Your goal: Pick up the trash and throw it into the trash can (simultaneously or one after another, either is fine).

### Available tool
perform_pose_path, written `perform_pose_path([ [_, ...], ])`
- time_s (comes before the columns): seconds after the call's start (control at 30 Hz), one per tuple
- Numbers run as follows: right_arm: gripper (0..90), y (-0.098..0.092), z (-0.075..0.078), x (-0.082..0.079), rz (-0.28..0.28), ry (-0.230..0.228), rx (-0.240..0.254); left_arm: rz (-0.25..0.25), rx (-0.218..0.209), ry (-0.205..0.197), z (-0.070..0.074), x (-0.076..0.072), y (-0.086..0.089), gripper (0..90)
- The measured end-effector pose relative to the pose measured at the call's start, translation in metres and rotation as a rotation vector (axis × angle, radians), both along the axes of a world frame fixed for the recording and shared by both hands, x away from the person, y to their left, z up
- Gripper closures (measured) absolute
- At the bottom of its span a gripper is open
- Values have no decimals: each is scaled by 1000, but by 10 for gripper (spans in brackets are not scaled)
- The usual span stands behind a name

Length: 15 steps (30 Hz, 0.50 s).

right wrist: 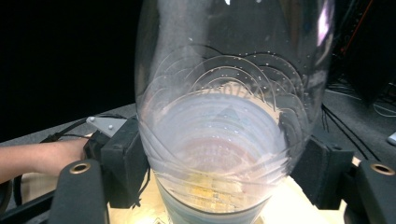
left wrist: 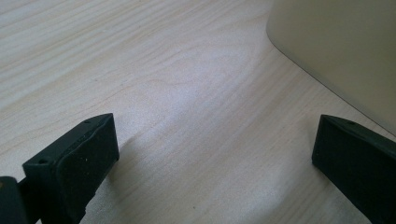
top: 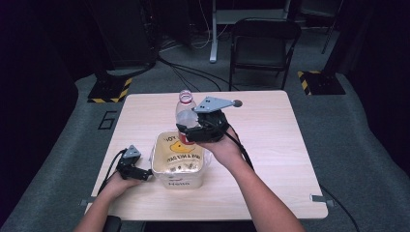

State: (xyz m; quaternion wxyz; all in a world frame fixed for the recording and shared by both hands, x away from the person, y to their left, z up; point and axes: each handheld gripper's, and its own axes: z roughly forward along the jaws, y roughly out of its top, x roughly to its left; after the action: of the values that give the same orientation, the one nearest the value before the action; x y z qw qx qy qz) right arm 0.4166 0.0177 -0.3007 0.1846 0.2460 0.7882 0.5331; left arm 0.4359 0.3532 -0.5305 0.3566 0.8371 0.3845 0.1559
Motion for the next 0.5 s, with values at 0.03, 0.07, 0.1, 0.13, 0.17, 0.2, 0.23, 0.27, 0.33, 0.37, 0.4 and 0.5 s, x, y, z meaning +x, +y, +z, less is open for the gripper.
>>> perform_pose_path([
  [0.03, 276, 2, -2, 0, 2, 0, -3, 0, 0, 0, 0, 0, 0, 3],
  [0.07, 276, 3, -4, 0, 4, 0, -5, 0, 0, 0, 0, 0, 0, 3],
  [0.1, 276, 4, -6, 1, 4, 0, -10, 0, 0, 0, 0, 0, 0, 3],
  [0.13, 276, 6, -8, 1, 1, 5, -11, 0, 0, 0, 0, 0, 0, 3],
  [0.17, 276, 7, -11, 1, -1, 9, -15, -1, 1, 0, 0, 0, 0, 3],
  [0.2, 276, 8, -14, 2, 0, 9, -18, -1, 1, -1, 0, 0, 0, 3],
  [0.23, 276, 9, -17, 3, -2, 14, -20, -1, 1, -1, 0, 0, 0, 3],
  [0.27, 276, 9, -20, 4, -5, 19, -20, -1, 1, -1, 0, 0, 0, 3],
  [0.33, 276, 10, -25, 5, -11, 27, -15, -1, 1, -1, 0, 0, 0, 3],
  [0.37, 276, 10, -27, 6, -14, 28, -14, -2, 1, -2, 0, 0, 0, 3],
  [0.4, 277, 10, -29, 7, -15, 28, -9, -1, 1, -1, 0, 0, 0, 3],
  [0.5, 276, 10, -35, 8, -27, 32, -10, -2, 1, -2, 0, 0, 0, 3],
])
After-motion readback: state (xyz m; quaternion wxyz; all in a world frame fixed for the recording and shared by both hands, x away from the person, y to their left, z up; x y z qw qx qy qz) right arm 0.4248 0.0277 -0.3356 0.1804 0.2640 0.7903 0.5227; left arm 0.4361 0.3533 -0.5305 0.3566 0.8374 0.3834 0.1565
